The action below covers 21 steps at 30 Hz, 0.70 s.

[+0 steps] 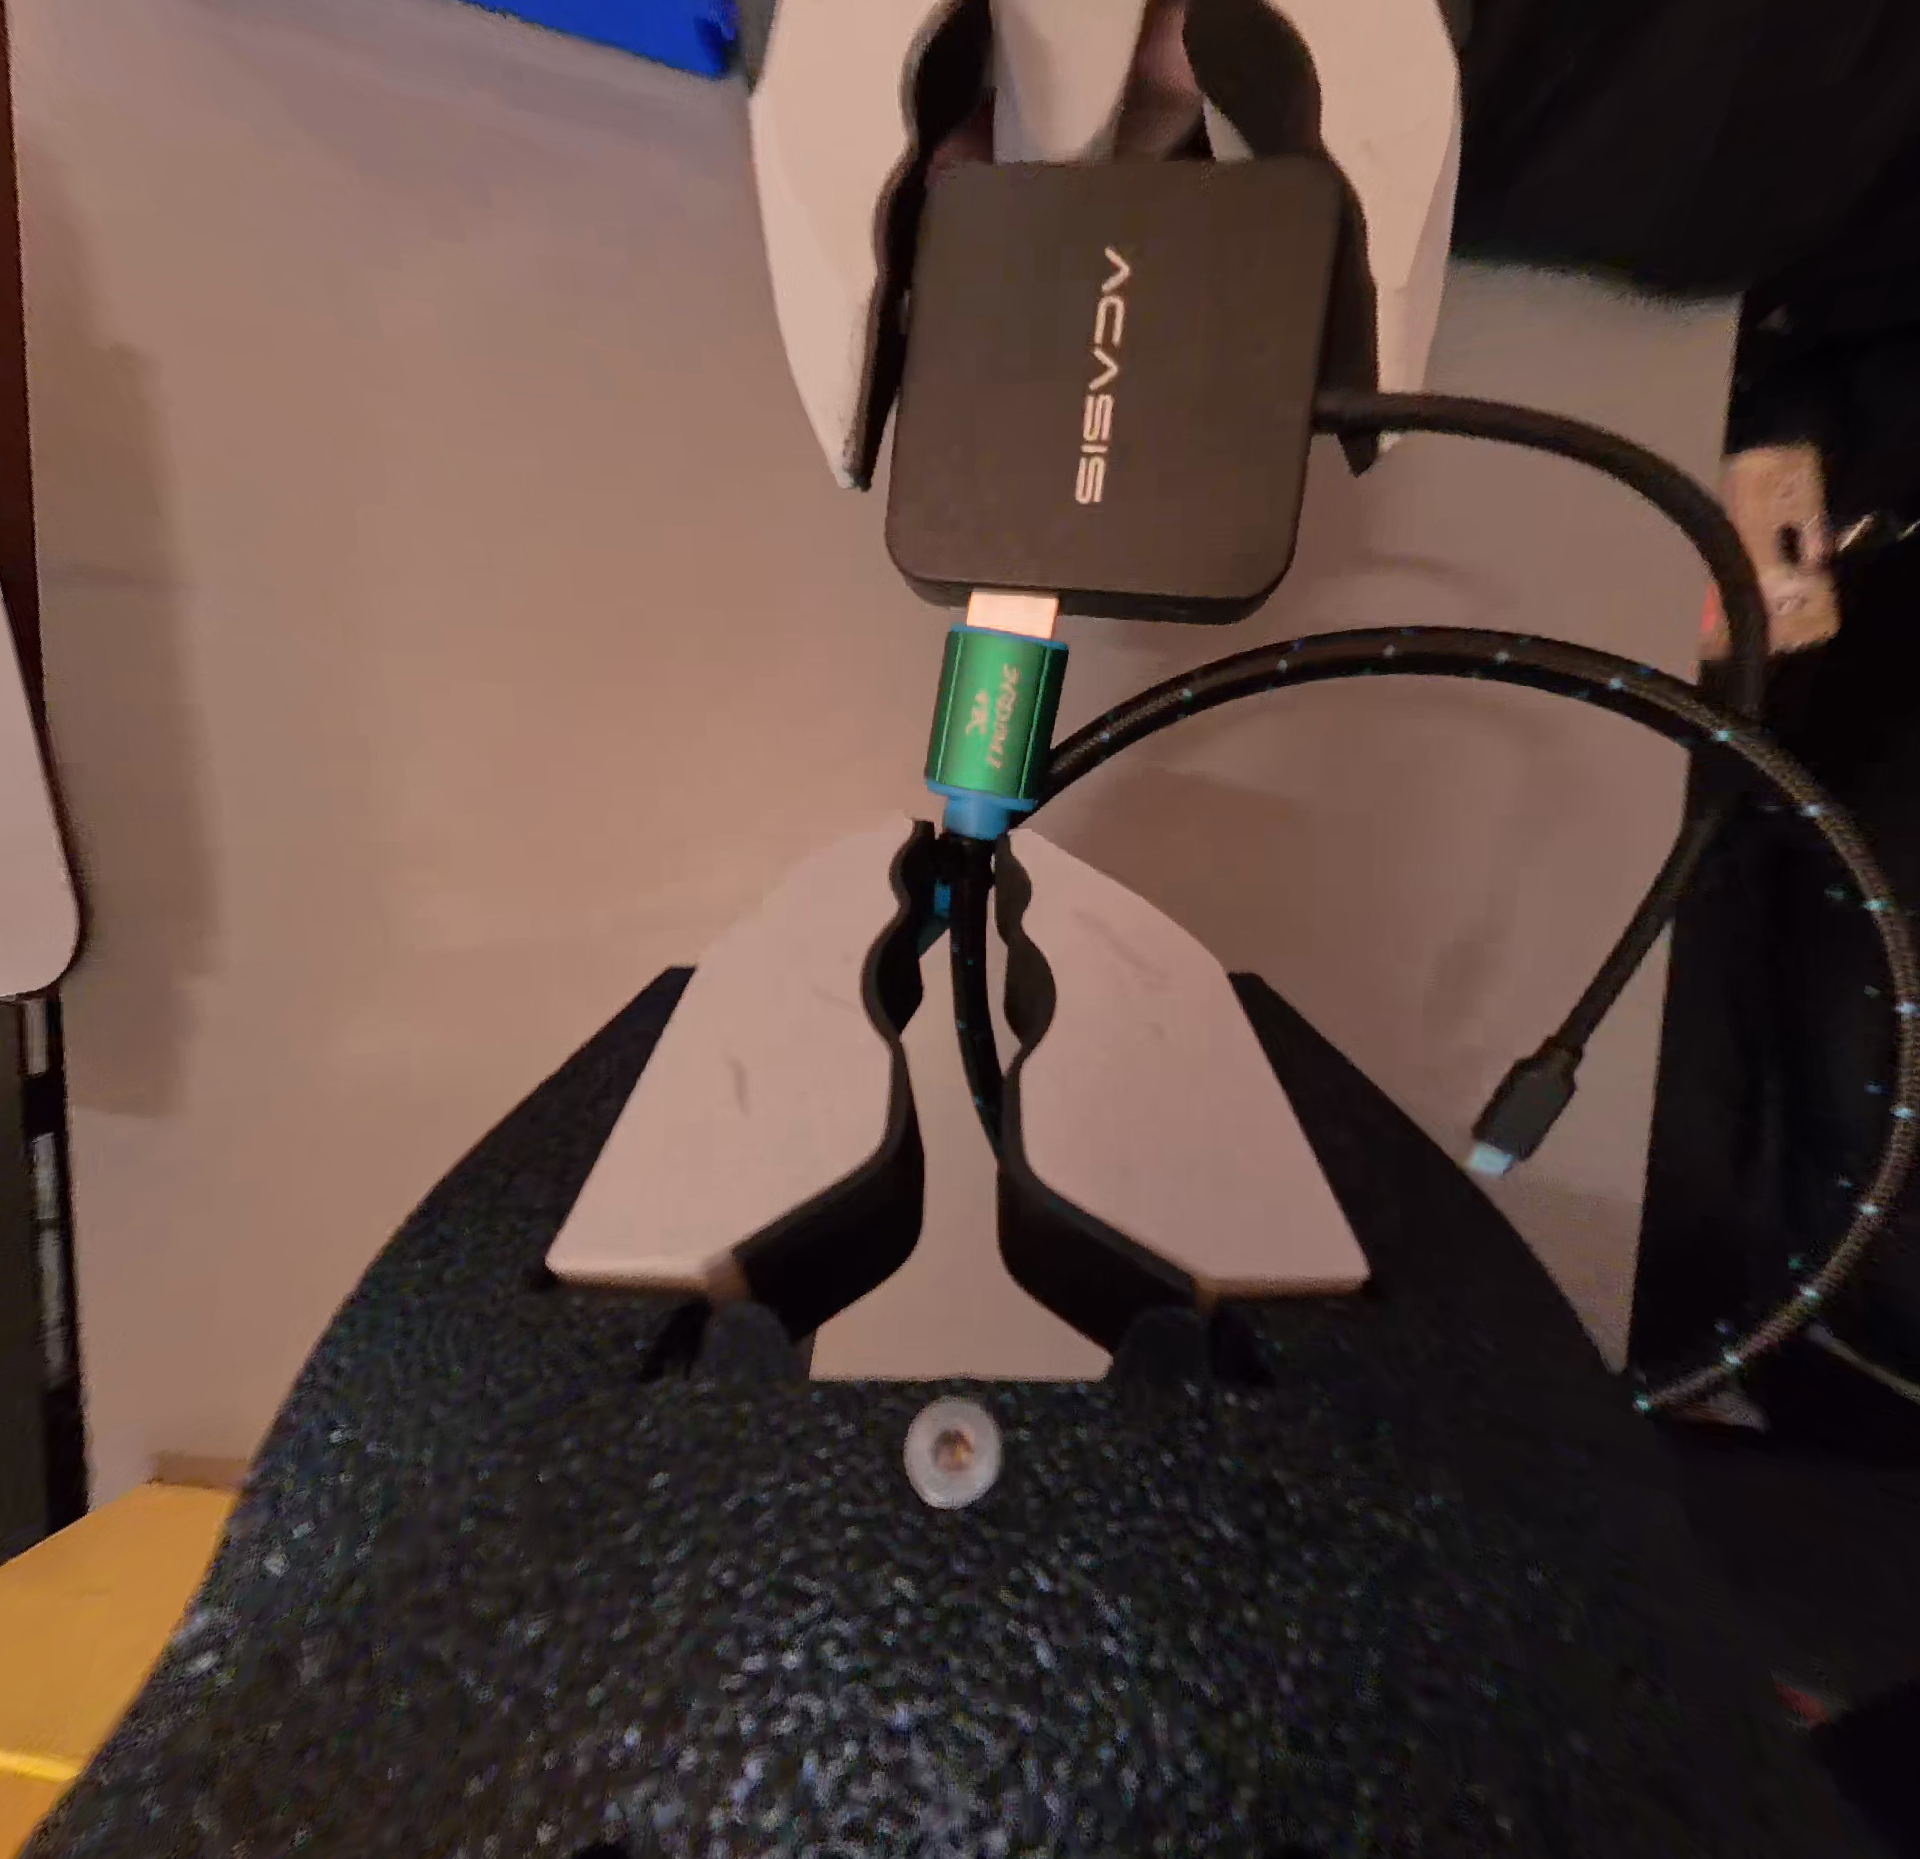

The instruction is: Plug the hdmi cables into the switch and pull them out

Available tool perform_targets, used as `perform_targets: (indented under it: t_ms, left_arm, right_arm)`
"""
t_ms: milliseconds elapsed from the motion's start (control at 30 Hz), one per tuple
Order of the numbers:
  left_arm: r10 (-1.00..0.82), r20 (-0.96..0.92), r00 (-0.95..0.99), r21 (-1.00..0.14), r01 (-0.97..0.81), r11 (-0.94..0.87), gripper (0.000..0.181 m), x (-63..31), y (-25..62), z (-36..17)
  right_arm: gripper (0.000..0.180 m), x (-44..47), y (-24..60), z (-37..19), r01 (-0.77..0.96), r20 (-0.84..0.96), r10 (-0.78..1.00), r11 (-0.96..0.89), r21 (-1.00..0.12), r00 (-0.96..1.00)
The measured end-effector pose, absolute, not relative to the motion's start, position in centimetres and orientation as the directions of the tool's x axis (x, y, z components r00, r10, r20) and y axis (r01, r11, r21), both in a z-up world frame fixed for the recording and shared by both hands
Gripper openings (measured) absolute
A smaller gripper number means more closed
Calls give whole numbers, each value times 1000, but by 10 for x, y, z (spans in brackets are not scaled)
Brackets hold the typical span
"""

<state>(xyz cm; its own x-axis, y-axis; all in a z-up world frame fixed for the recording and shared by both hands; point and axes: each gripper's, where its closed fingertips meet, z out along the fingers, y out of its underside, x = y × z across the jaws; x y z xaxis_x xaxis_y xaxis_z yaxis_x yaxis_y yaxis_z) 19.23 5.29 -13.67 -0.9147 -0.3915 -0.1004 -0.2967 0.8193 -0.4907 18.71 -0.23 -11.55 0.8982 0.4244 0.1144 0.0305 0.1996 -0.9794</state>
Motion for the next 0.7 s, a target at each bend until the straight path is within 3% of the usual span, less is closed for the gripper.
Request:
perform_targets:
  t_ms: [33,133,267,400,533,700]
  left_arm:
    - [-378,-124,-917,-459,-285,842,9,190,54,-141]
    - [-408,-176,-896,-406,-312,859,9,190,57,-146]
    - [-438,-182,-880,-459,-317,830,9,192,56,-131]
    - [-363,-197,-911,-396,-265,879,8,190,57,-136]
    - [-341,-181,-922,-418,-242,876,9,187,51,-143]
    - [-382,-186,-905,-573,-216,790,17,191,41,-126]
  right_arm:
    - [77,185,-1,-119,45,119,430,178,-983,895]
    - [77,187,3,-126,94,135,406,120,-988,904]
    - [77,193,3,-129,96,129,382,104,-990,915]
    - [77,187,7,-132,74,113,415,108,-991,903]
    - [77,185,2,-128,84,124,431,110,-990,894]
    - [76,190,-9,-113,59,141,430,200,-978,892]
